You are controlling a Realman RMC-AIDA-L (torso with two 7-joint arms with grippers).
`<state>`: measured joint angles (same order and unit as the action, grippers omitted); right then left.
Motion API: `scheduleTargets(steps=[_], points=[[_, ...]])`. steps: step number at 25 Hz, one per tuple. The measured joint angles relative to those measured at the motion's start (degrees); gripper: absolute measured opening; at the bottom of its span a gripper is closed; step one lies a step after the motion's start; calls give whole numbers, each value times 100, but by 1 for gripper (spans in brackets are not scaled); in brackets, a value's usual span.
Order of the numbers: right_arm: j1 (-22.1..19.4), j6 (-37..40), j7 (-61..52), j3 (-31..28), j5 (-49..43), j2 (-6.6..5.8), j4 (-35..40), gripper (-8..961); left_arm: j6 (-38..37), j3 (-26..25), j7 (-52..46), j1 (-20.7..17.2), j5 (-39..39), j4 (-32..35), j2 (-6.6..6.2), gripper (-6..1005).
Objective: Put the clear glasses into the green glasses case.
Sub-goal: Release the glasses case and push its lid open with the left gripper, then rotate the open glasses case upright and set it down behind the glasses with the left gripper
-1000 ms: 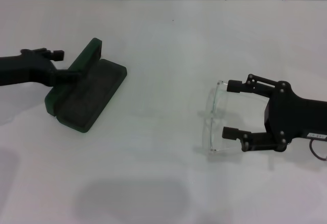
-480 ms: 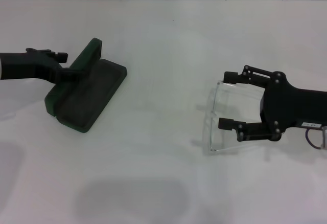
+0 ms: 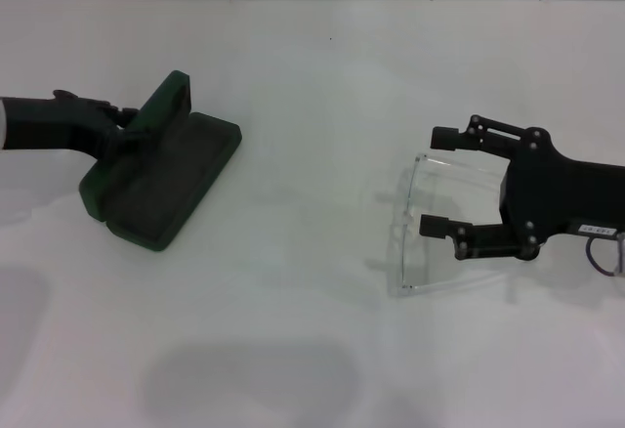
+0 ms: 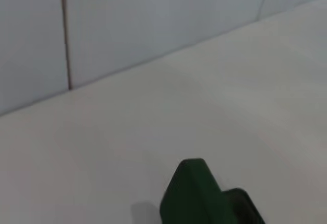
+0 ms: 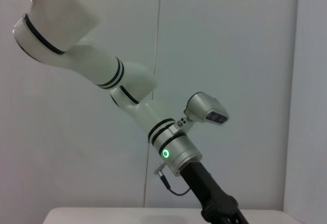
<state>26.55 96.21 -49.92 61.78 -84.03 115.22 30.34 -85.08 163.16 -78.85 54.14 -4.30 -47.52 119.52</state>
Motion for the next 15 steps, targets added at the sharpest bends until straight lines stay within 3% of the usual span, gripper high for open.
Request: scheduleTargets(steps=[3, 9, 15], points=[[-6, -6, 0, 0, 9, 0, 0, 874, 1, 3, 5, 97, 217, -12, -1, 398], [-22, -7, 0, 0, 18, 0, 0, 873, -12, 6, 106, 290, 210, 1, 3, 288], [-92, 62, 0, -8, 20, 6, -3, 872, -62, 6, 918, 621, 188, 295, 30, 209]])
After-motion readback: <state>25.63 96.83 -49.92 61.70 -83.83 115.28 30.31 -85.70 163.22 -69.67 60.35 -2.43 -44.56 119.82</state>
